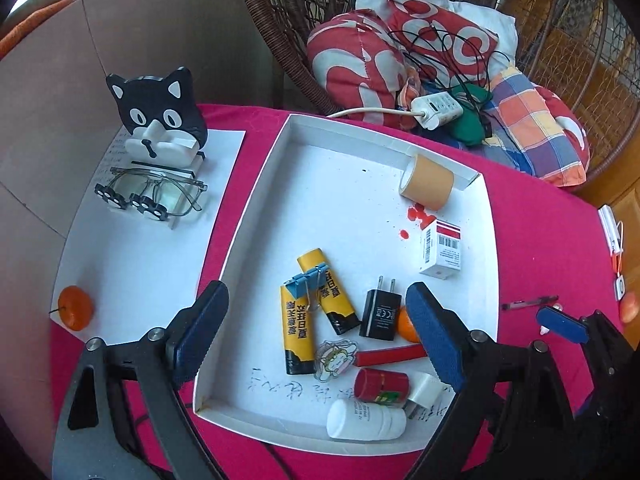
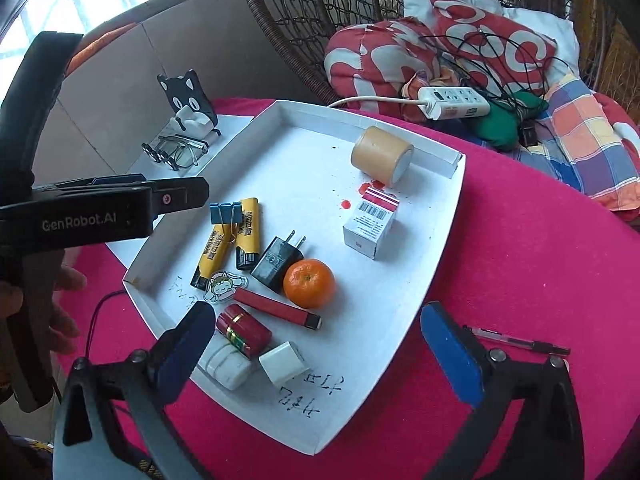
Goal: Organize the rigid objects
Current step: 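Swing both tools back toward the black pen and small dropper bottle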
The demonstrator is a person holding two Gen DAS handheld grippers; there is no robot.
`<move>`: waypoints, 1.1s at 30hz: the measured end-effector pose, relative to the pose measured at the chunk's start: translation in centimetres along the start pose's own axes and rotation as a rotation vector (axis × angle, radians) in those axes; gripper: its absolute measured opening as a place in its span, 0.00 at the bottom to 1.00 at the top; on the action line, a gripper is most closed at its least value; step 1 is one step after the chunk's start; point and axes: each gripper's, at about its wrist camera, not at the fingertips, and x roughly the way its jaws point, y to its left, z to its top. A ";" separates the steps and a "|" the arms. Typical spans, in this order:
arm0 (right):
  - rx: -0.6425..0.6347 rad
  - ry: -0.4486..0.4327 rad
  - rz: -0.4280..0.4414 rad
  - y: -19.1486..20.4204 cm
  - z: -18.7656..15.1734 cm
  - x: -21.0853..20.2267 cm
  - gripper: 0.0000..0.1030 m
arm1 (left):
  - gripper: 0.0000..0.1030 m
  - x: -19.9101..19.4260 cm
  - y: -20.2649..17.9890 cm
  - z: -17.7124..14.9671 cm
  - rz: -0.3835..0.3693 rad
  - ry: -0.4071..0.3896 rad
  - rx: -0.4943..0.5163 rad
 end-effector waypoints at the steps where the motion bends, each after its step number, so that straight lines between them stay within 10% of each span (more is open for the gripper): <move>1: -0.001 0.000 0.001 -0.2 -0.1 -0.2 1.00 | 0.88 -0.1 -0.3 -0.1 0.001 0.000 -0.001; 21: 0.180 0.027 -0.146 -16.2 -6.1 -4.4 1.00 | 0.88 0.5 -12.5 -2.0 -0.073 0.046 0.086; 33: 0.052 0.133 -0.045 -20.1 -8.3 -1.7 1.00 | 0.88 3.4 -18.1 -4.1 -0.048 0.135 0.146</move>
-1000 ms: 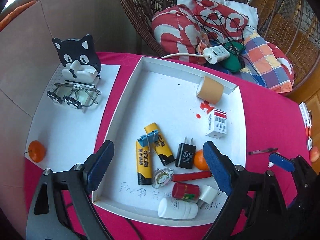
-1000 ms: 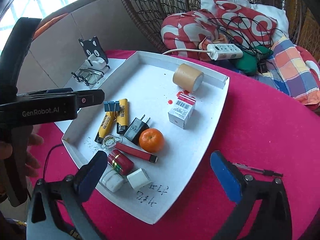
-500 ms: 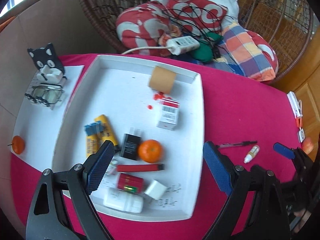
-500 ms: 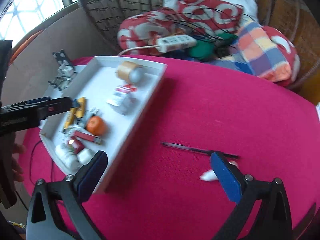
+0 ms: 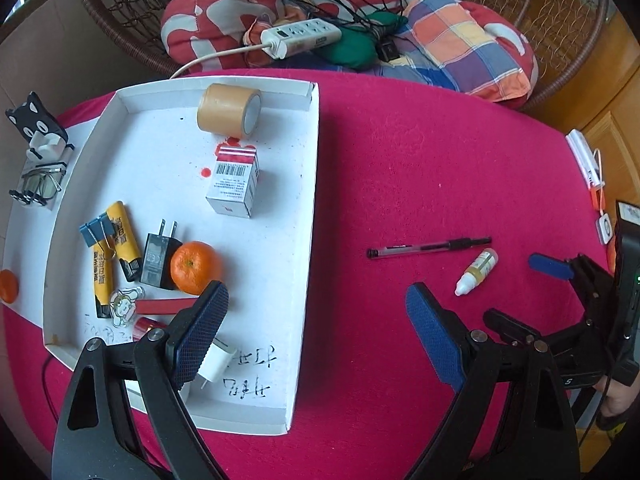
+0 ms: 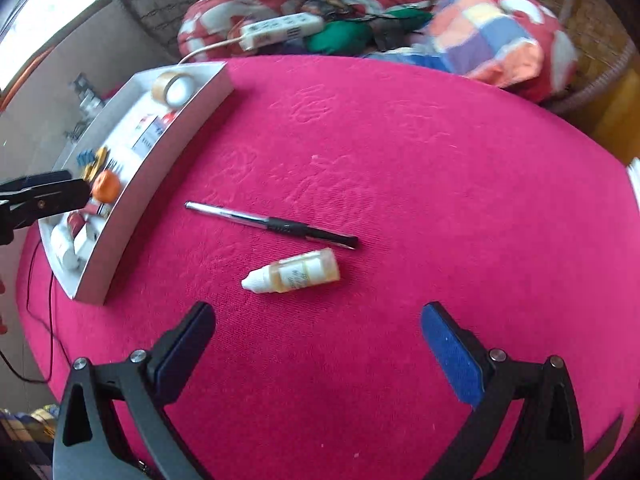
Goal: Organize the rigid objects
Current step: 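Swing both tools back toward the black pen and small dropper bottle, then grasp the black pen with the left tool while the right tool grasps the dropper bottle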
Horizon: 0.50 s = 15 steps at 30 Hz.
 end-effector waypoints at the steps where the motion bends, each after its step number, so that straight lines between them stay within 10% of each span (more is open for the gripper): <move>1: -0.020 0.007 0.006 0.3 0.2 0.4 1.00 | 0.88 0.1 -0.1 0.0 0.007 0.001 0.000; 7: -0.145 0.042 -0.019 2.3 1.1 2.8 0.98 | 0.88 0.4 -0.7 0.4 0.027 0.020 0.016; 9: -0.183 0.064 -0.038 2.7 1.1 3.5 0.67 | 0.88 0.6 -1.1 0.8 0.024 0.027 0.033; 15: -0.156 0.053 -0.008 1.0 0.0 2.3 0.61 | 0.88 3.2 -5.4 2.0 -0.024 0.095 0.182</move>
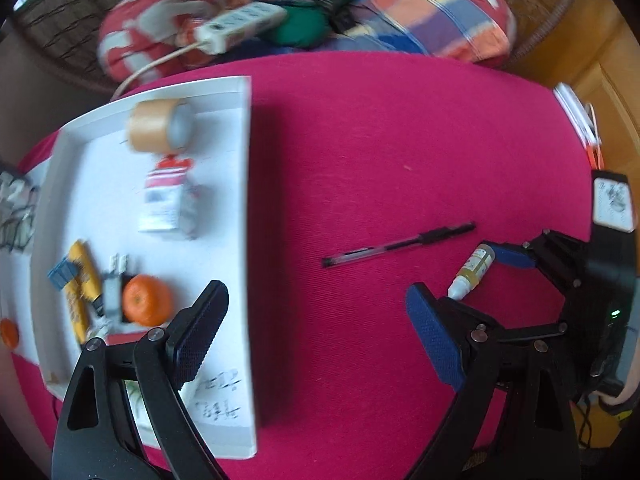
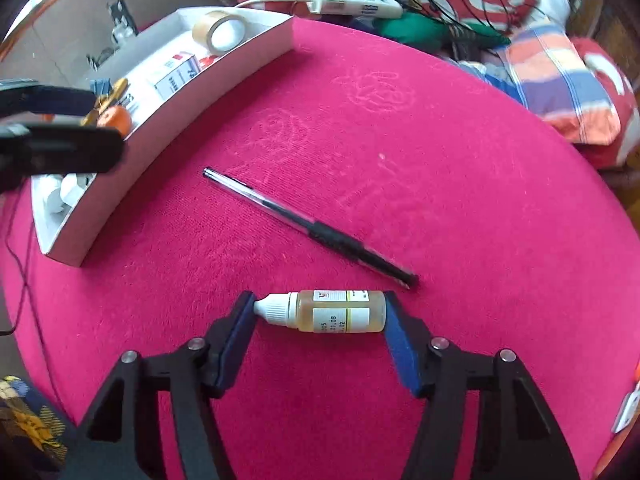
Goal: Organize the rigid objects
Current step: 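Grasp the black pen with the left tool while the right tool grasps the dropper bottle, then carry the pen and dropper bottle into the tray and release both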
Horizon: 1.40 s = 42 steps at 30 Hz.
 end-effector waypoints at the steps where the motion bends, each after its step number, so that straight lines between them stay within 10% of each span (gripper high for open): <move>1: 0.026 -0.001 0.006 -0.6 -0.4 -0.3 0.61 | 0.88 0.5 -0.8 0.3 -0.003 0.008 0.035; 14: 0.375 -0.072 0.037 -8.2 -7.0 -6.6 0.61 | 0.65 6.9 -7.0 3.2 -0.001 0.097 0.430; 21: 0.402 -0.114 0.061 -8.3 -6.1 -7.5 0.61 | 0.08 5.6 -8.7 1.1 -0.011 0.076 0.527; 29: 0.375 -0.194 0.057 -7.8 -4.4 -10.2 0.61 | 0.08 2.3 -7.4 -0.8 -0.113 -0.008 0.274; 42: 0.219 -0.591 0.019 -3.7 0.7 -23.6 0.61 | 0.08 -17.8 -2.9 0.0 -0.118 -0.518 0.057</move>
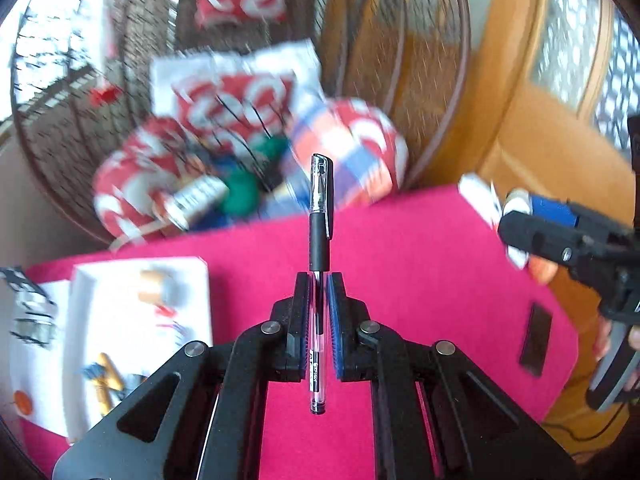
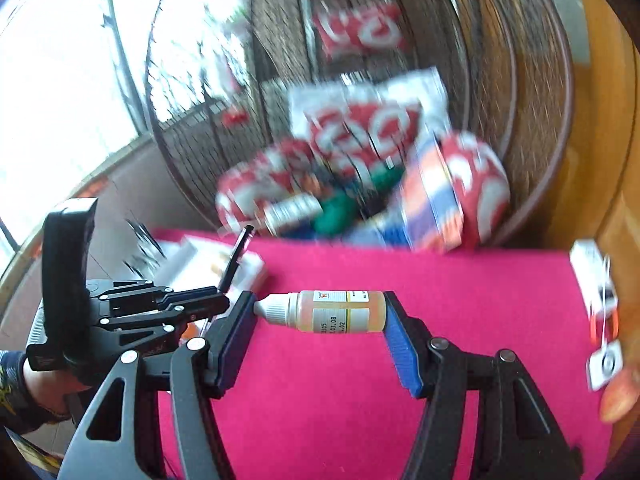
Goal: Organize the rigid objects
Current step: 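Carry the pen and dropper bottle into the tray and release both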
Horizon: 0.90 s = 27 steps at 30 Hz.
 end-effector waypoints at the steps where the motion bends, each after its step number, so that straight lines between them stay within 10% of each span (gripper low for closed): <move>1: -0.014 -0.021 0.009 0.7 0.5 -0.4 0.61 | 0.08 -1.3 0.4 0.2 0.010 -0.021 -0.012; 27: -0.225 -0.005 0.124 13.7 2.2 2.1 0.61 | 0.08 -9.6 11.6 -3.1 0.137 -0.117 -0.219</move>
